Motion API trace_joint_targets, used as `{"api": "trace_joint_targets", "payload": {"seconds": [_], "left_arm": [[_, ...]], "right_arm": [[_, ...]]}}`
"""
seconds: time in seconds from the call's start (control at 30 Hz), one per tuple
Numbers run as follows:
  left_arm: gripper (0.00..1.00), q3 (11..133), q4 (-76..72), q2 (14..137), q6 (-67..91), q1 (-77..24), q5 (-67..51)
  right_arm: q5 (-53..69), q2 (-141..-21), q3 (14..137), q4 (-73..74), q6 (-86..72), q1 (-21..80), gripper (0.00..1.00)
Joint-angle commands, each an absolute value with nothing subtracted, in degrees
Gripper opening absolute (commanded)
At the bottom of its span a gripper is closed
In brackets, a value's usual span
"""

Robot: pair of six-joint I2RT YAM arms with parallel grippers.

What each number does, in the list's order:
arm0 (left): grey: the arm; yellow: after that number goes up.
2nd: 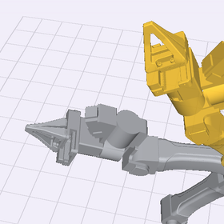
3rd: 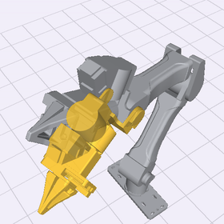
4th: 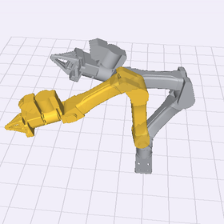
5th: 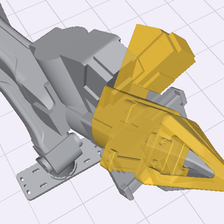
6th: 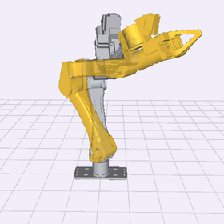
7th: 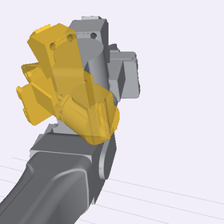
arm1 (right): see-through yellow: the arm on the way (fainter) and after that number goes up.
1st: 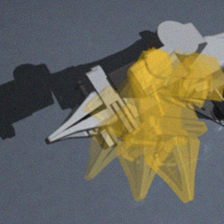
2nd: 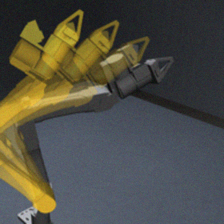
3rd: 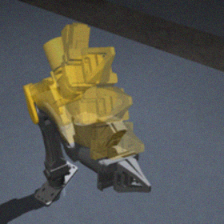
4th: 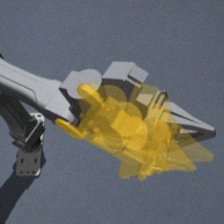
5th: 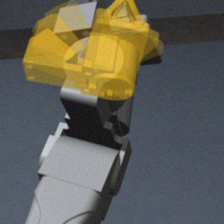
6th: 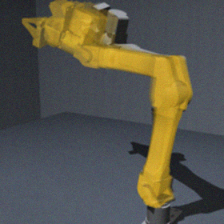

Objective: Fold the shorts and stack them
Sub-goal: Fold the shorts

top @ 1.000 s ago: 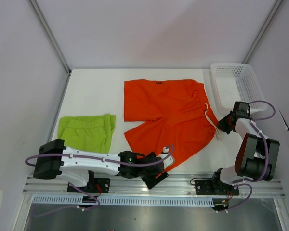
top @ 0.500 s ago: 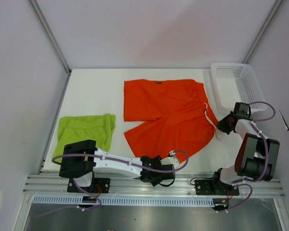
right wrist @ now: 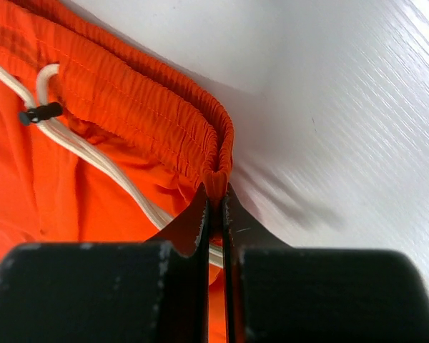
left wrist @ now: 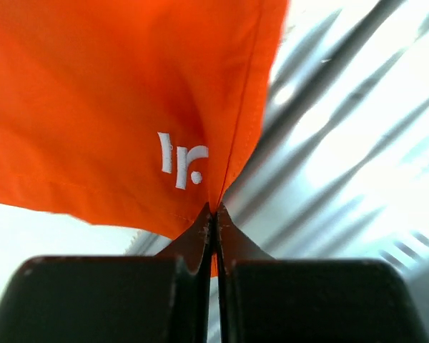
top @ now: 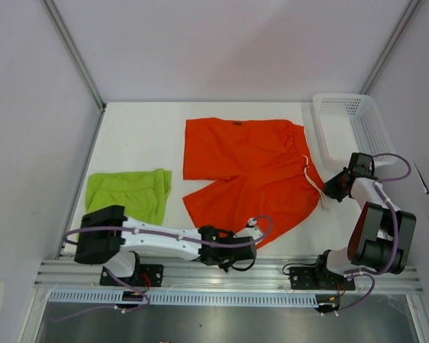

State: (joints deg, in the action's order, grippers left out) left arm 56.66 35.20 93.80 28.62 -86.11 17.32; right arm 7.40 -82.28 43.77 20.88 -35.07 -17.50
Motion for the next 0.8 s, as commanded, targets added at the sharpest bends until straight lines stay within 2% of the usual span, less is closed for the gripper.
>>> {"api": "trace_joint_targets", "payload": {"seconds": [0.0, 0.23, 0.33, 0.5, 0.77], "left_arm": [[0.0, 59.1, 36.3, 85.1, 28.8, -85.7, 10.2], [0.0, 67.4, 49.0, 77.8, 28.7, -82.3, 13.2], [0.0, 66.3, 49.5, 74.5, 26.2, -74.1, 11.3], [0.0, 68.8, 51.2, 71.1, 20.3, -61.1, 12.0], [0.0, 79.5, 53.2, 72.6, 13.1, -44.2, 15.0]], "right_arm": [[5.6, -78.2, 47.4, 28.2, -36.3, -17.8, 0.0], [5.1, -73.8, 48.2, 35.7, -38.2, -17.8, 0.0], [4.5, -73.4, 49.7, 38.8, -39.5, -17.8, 0.0], [4.7, -74.9, 59.0, 46.0, -42.9, -17.8, 0.0], [9.2, -78.0, 72.1, 47.1, -51.1, -16.8, 0.0]]}}
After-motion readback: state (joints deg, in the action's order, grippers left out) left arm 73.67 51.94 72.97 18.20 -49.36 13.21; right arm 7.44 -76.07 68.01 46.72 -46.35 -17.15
